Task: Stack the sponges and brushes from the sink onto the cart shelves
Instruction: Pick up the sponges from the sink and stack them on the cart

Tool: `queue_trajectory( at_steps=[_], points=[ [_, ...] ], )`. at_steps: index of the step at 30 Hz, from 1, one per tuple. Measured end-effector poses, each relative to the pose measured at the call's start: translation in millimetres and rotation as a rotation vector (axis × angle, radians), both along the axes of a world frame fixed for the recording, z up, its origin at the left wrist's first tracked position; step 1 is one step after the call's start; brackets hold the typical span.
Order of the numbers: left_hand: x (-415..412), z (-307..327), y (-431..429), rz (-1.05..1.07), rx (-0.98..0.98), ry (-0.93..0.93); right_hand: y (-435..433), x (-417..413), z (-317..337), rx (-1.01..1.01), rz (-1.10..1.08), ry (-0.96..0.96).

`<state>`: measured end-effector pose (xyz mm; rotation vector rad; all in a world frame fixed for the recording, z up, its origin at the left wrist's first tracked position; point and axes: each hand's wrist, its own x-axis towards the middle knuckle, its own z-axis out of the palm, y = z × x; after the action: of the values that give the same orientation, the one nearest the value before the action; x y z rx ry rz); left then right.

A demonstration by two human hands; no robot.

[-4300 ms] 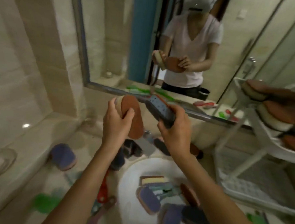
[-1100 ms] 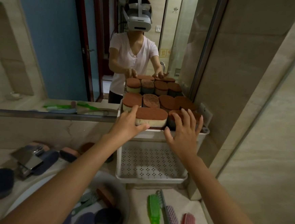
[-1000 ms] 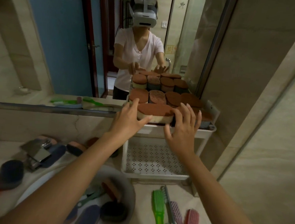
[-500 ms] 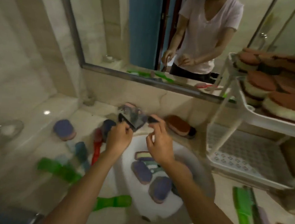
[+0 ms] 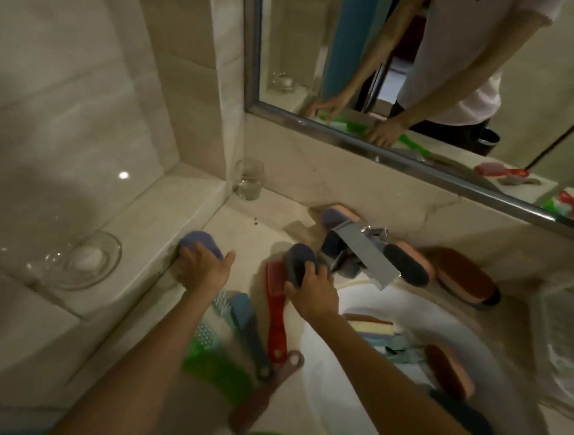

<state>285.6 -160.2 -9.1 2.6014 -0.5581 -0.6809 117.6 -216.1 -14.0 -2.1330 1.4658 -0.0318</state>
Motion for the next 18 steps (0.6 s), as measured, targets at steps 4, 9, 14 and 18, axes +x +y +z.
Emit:
queue_trajectory(
  at_steps=[4, 9, 14, 18],
  points=[
    [13.3, -13.1, -11.3, -0.03, 0.09, -0.016, -18.5, 16.4, -10.5, 0.05, -0.048, 0.011],
    [20.1, -22.5, -14.2, 0.022, 0.068, -0.01, -28.4, 16.1, -19.0, 0.123, -0.113, -0.007],
    [16.7, -8.9, -7.2, 0.135, -0.115, 0.025, -22.0, 8.8, -0.9, -0.02, -0.136, -0.132],
    [8.0, 25.9, -10.2, 0.472, -0.738, 0.59, -8.8, -6.8, 37.9, -0.006, -0.132, -0.419]
  ],
)
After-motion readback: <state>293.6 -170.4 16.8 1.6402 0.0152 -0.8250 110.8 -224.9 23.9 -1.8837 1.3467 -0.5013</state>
